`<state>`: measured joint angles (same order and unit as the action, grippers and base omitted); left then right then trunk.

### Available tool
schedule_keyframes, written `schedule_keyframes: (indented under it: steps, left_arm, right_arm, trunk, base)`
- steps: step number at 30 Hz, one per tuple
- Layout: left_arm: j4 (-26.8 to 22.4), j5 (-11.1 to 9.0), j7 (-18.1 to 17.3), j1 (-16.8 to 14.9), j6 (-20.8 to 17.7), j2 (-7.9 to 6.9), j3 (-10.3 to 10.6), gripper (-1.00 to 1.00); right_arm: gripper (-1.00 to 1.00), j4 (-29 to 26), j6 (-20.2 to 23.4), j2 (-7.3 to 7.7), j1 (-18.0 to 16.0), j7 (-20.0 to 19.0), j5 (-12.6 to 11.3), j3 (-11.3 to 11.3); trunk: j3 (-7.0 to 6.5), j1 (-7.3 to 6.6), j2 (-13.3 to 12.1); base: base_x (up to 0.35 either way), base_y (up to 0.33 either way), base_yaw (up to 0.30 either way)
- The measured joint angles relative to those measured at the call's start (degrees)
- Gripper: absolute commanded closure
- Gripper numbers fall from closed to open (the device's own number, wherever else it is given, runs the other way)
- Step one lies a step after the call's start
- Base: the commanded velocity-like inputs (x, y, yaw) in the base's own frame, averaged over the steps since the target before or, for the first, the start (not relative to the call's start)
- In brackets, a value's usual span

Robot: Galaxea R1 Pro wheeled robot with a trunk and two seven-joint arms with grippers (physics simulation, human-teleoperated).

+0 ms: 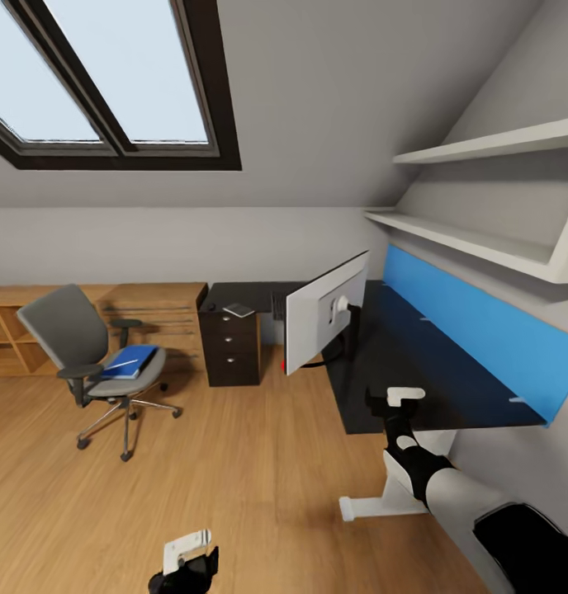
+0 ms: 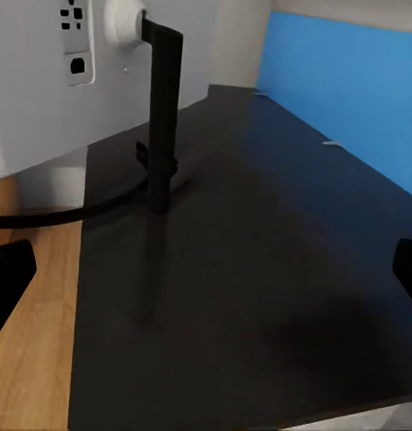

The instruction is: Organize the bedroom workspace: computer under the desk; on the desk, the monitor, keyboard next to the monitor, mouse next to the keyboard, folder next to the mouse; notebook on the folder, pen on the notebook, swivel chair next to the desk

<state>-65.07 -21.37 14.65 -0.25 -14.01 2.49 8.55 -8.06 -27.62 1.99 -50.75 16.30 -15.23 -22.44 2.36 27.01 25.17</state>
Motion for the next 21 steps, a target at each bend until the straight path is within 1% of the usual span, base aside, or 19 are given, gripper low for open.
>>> schedule_keyframes:
  steps: [1, 2, 4, 6, 8, 10, 12, 14, 17, 21]
  left_arm:
    - [-1.82, -0.03, 0.06, 0.01, -2.38, 0.01, -0.59, -1.0]
    - [-4.57, -0.09, 0.11, 0.0, -6.07, 0.09, -1.81, -1.0]
    - [-7.42, -0.18, 0.1, 0.01, -9.48, 0.37, -3.16, -1.0]
    - [-9.13, -0.21, 0.04, 0.01, -11.6, 0.65, -4.17, -1.0]
    - [-9.14, -0.23, -0.04, 0.01, -12.29, 0.72, -4.58, -1.0]
    - [-6.94, -0.16, -0.1, 0.01, -12.06, 0.68, -4.95, -1.0]
    - [-5.72, -0.09, -0.12, 0.01, -11.3, 0.55, -5.26, -1.0]
    - [-4.64, -0.03, -0.19, 0.01, -9.53, 0.17, -6.18, -1.0]
    - [-3.71, 0.14, -0.24, 0.01, -6.66, -0.37, -8.47, -1.0]
    - [-3.56, 0.17, -0.29, 0.01, -6.11, -0.38, -8.74, -1.0]
  right_arm:
    - [-1.0, 0.03, -0.02, 0.0, 0.0, 0.0, 0.0, 0.0]
    - [-1.0, 0.07, -0.04, 0.03, 0.0, 0.0, -0.01, 0.0]
    - [-1.0, 0.11, -0.04, 0.05, 0.0, 0.0, 0.01, 0.0]
    - [-1.0, 0.13, -0.02, 0.03, 0.0, -0.03, 0.05, 0.0]
    - [-1.0, 0.17, 0.02, 0.02, 0.0, -0.06, 0.06, 0.0]
    - [-1.0, 0.42, 0.12, 0.01, 0.0, -0.1, 0.07, -0.04]
    - [-1.0, 0.69, 0.16, -0.02, 0.0, -0.13, 0.07, -0.06]
    - [-1.0, 1.02, 0.21, -0.04, 0.0, -0.17, 0.07, -0.08]
    - [-1.0, 1.33, 0.44, -0.09, 0.0, -0.96, 0.09, -0.09]
    - [-1.0, 1.47, 0.64, -0.01, -0.01, -1.19, 0.1, 0.0]
  trunk:
    - [0.01, 0.0, 0.0]
    - [0.0, 0.0, 0.0]
    - [0.01, 0.0, 0.0]
    - [0.01, 0.0, 0.0]
    - [0.01, 0.0, 0.0]
    - [0.01, 0.0, 0.0]
    - [0.01, 0.0, 0.0]
    - [0.01, 0.0, 0.0]
    - [0.01, 0.0, 0.0]
    - [0.01, 0.01, -0.01]
  base:
    - [0.317, -0.008, 0.0]
    - [0.318, -0.007, 0.0]
    - [0.32, -0.003, 0.0]
    - [0.321, -0.002, 0.0]
    - [0.325, 0.002, 0.0]
    - [0.328, 0.031, 0.0]
    - [0.329, 0.051, 0.0]
    - [0.33, 0.058, 0.0]
    - [0.324, -0.043, 0.0]
    - [0.257, -0.157, 0.0]
